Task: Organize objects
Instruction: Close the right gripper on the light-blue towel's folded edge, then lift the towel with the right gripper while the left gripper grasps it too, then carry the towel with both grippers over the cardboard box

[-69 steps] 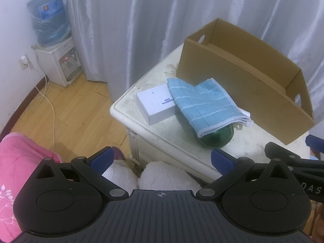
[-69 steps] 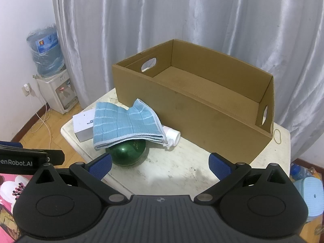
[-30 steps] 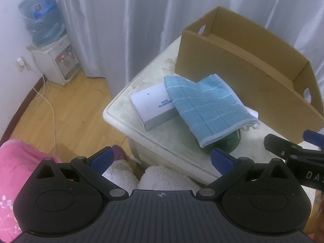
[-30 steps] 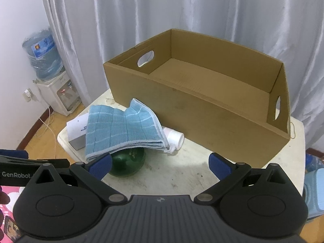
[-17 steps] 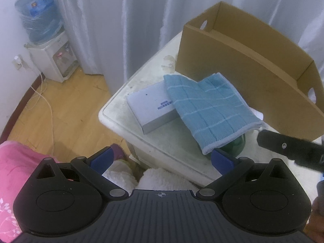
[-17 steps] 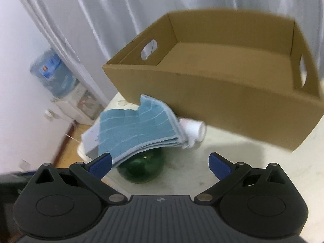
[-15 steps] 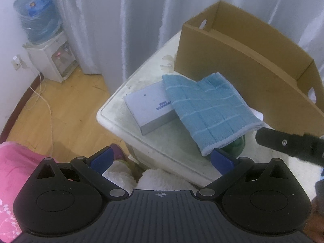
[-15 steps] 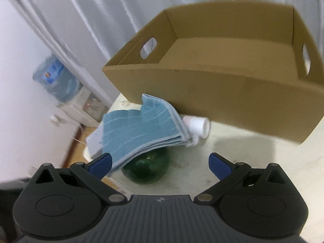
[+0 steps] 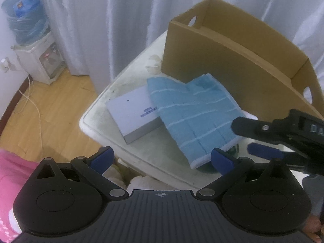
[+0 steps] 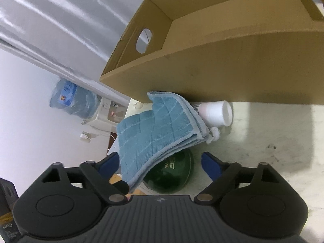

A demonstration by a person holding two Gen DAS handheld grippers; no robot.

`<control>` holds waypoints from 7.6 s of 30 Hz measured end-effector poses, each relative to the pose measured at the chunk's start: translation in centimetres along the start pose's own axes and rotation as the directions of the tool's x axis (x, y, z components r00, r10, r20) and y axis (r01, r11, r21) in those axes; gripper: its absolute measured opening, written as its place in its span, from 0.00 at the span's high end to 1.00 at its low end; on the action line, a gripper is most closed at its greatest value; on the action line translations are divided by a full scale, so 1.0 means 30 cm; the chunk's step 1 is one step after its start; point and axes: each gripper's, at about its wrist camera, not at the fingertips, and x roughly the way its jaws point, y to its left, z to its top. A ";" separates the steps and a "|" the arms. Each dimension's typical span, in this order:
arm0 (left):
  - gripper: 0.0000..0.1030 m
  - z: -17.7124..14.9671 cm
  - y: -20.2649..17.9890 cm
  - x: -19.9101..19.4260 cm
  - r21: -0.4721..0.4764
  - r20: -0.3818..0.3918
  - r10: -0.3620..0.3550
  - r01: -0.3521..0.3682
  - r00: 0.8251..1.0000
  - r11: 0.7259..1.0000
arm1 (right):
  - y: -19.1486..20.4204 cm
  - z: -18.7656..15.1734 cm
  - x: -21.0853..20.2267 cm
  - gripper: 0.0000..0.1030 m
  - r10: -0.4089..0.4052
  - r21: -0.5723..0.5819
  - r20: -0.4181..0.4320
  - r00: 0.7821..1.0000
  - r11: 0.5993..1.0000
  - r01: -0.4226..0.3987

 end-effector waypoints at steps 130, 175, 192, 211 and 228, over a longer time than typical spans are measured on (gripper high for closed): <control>0.35 0.010 0.041 0.133 -0.012 0.121 -0.393 0.397 0.912 0.918 | -0.155 0.032 0.024 0.18 0.096 -0.059 0.079 0.992 0.994 -0.092; 0.91 -0.005 -0.124 -0.261 0.085 0.375 -0.412 0.412 0.830 0.907 | 0.061 -0.030 -0.341 0.88 0.246 -0.268 0.276 0.929 0.948 -0.172; 0.91 0.287 -0.444 -0.293 0.243 0.373 -0.567 0.512 0.734 0.824 | 0.060 0.260 -0.602 0.88 0.254 -0.311 0.428 0.868 0.942 -0.122; 0.90 0.527 -0.694 0.216 0.162 0.028 -0.618 0.606 0.786 0.779 | -0.272 0.566 -0.389 0.88 -0.051 -0.072 0.360 0.932 0.994 0.082; 0.36 0.562 -0.727 0.327 0.157 -0.017 -0.524 0.520 0.851 0.839 | -0.267 0.591 -0.375 0.57 -0.233 -0.070 0.363 0.902 0.959 0.276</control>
